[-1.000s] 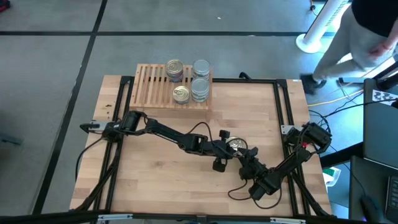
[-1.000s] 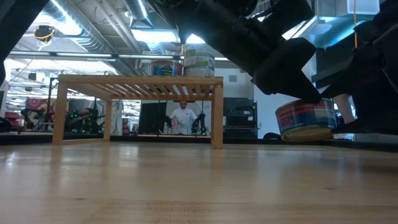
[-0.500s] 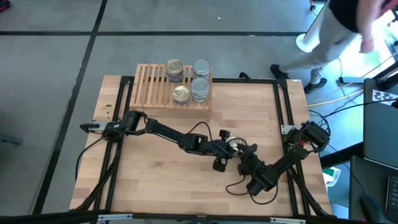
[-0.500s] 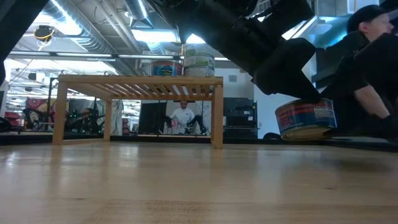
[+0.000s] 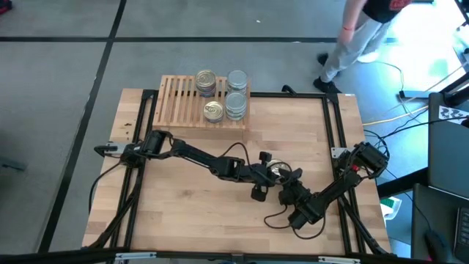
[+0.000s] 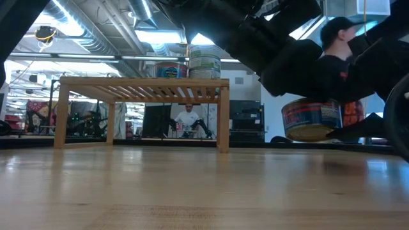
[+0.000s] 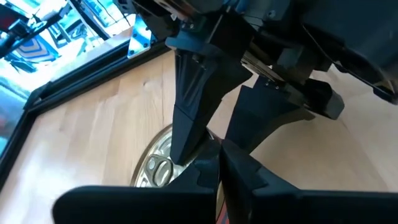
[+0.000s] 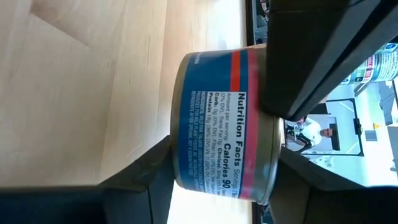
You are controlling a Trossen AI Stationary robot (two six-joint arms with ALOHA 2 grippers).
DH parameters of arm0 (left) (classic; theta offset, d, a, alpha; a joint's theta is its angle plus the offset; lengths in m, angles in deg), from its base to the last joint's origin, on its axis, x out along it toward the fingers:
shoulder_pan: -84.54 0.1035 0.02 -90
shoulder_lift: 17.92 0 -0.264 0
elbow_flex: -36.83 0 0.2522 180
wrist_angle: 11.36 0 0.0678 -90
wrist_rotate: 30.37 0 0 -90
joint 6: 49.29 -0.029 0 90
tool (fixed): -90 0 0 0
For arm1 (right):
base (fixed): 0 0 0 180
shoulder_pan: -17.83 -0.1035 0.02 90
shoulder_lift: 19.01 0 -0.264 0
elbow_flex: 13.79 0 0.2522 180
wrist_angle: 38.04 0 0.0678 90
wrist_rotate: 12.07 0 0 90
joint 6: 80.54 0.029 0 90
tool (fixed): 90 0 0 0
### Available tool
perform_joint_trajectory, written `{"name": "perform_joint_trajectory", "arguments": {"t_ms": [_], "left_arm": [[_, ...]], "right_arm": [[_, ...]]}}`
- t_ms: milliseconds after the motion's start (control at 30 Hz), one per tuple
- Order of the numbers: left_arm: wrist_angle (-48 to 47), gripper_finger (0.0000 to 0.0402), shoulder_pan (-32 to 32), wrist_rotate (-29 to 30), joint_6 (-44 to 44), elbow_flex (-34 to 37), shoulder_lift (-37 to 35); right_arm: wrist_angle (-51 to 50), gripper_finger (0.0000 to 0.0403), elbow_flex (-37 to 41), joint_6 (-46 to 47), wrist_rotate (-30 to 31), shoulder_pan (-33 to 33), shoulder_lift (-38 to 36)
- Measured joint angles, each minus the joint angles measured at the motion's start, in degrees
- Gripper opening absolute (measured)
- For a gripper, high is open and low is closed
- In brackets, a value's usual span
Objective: Stack canned seafood by type on shelf
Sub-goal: Stack the blue tuna can on top of the bottom blue tuna can on the shelf
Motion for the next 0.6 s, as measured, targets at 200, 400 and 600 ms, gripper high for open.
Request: {"name": "perform_joint_trajectory", "arguments": {"t_ms": [200,400,600], "left_arm": [[-0.4,0.0042,-0.6,2.7,-1.3,0.0,0.0],[-0.9,0.0133,-2.5,11.2,-5.3,0.0,0.0],[-2.1,0.0207,-5.0,16.2,-12.3,0.0,0.0]], "right_arm": [[0.1,0.0192,0.0,0.3,-0.2,0.0,0.0],[0.0,0.0194,0.0,1.8,-1.0,0.0,0.0],[0.0,0.0193,-0.1,5.5,-1.3,0.0,0.0]]}}
